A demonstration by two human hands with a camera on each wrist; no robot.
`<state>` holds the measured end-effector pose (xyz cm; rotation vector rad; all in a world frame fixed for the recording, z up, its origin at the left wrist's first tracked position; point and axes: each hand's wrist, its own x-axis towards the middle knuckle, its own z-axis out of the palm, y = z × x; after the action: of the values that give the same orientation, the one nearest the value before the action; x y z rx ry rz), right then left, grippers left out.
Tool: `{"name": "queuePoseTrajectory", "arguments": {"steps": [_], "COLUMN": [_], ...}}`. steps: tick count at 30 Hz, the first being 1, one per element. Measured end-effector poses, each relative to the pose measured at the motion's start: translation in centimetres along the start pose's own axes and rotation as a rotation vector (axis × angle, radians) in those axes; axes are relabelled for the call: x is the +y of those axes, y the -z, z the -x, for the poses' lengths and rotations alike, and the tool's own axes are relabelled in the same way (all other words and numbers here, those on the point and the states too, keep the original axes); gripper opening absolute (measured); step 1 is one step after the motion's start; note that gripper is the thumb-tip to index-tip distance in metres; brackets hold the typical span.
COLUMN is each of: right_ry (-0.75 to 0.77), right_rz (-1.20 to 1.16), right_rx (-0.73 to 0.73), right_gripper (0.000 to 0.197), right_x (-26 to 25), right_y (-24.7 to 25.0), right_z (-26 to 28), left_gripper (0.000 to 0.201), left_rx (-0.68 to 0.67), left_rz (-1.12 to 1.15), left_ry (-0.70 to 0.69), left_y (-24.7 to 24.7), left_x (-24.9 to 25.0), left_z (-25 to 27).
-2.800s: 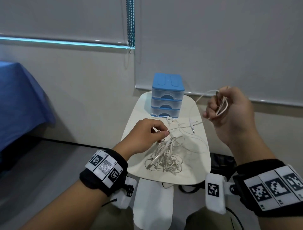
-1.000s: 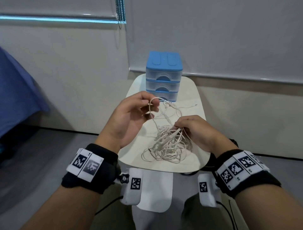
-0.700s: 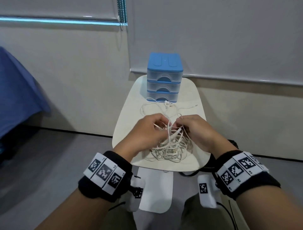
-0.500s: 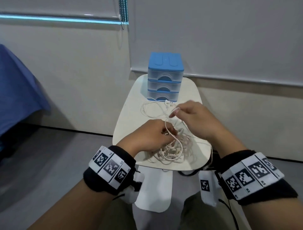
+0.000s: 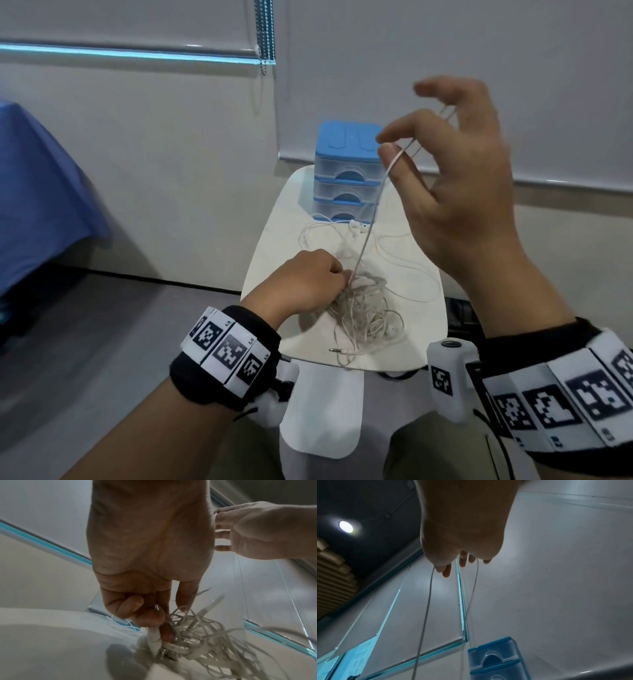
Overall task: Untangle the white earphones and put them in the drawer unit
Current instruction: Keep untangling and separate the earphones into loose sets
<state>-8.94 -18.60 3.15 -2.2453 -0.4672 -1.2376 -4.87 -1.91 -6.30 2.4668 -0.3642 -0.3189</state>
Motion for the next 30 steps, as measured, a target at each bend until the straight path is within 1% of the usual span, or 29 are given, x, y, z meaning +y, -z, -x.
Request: {"name": "queuePoseTrajectory", "arguments": {"steps": [2, 6, 8, 11, 13, 14, 16, 18, 21, 23, 25, 27, 28, 29, 30], "right_ry": [-0.020, -0.046, -0.069, -0.144, -0.234, -0.293, -0.412, -0.507, -0.621, -0.700, -0.734, -0.724, -0.703, -0.676, -0.644], "right_rz": [0.114, 0.273, 0.308, 0.352, 0.361, 0.366, 0.387, 0.428, 0.530, 0.526, 0.446, 0.398, 0.387, 0.361, 0.299], "right_rx": [0.039, 0.124, 0.157, 0.152, 0.070, 0.012, -0.115, -0.247, -0.516, -0.691, -0.797, -0.880, -0.917, -0.945, -0.956], "right_gripper": [0.008, 0.014, 0.014, 0.017, 0.018, 0.017, 0.013, 0.008, 0.019, 0.020, 0.021, 0.020, 0.016, 0.008, 0.005], "right_x": [0.3, 0.8, 0.9, 1.0, 1.3, 1.7, 2.6, 3.6, 4.9, 5.7, 6.4, 6.8, 7.0, 7.0, 7.0], "right_y": [0.3, 1.2, 1.8, 2.4, 2.4, 2.3, 2.2, 2.3, 2.3, 2.2, 2.2, 2.3, 2.4, 2.6, 2.7], "right_z": [0.3, 0.4, 0.2, 0.0, 0.2, 0.4, 1.0, 1.6, 2.6, 3.4, 4.2, 4.9, 5.2, 5.4, 5.5], "left_gripper": [0.036, 0.035, 0.035, 0.026, 0.021, 0.023, 0.032, 0.042, 0.050, 0.045, 0.034, 0.024, 0.019, 0.016, 0.012], "left_rx": [0.000, 0.011, -0.010, -0.044, -0.040, -0.029, -0.030, -0.072, -0.129, -0.101, -0.067, -0.054, -0.054, -0.056, -0.058], "left_rz": [0.027, 0.046, 0.063, 0.132, 0.098, 0.042, -0.070, -0.153, -0.271, -0.296, -0.273, -0.229, -0.207, -0.192, -0.186], "left_ry": [0.016, 0.047, 0.055, 0.070, 0.047, 0.009, -0.082, -0.142, -0.168, -0.200, -0.232, -0.249, -0.251, -0.251, -0.253], "left_y": [0.1, 0.5, 0.8, 1.2, 1.5, 1.6, 1.9, 1.9, 1.7, 1.5, 1.5, 1.6, 1.7, 1.8, 1.9], "left_x": [-0.2, -0.6, -0.6, -0.6, -0.8, -0.9, -1.2, -1.7, -2.2, -2.4, -2.4, -2.6, -2.7, -2.8, -2.9], "left_z": [0.2, 0.2, 0.6, 0.9, 0.9, 0.9, 1.0, 1.1, 1.1, 1.1, 1.2, 1.3, 1.3, 1.4, 1.4]}}
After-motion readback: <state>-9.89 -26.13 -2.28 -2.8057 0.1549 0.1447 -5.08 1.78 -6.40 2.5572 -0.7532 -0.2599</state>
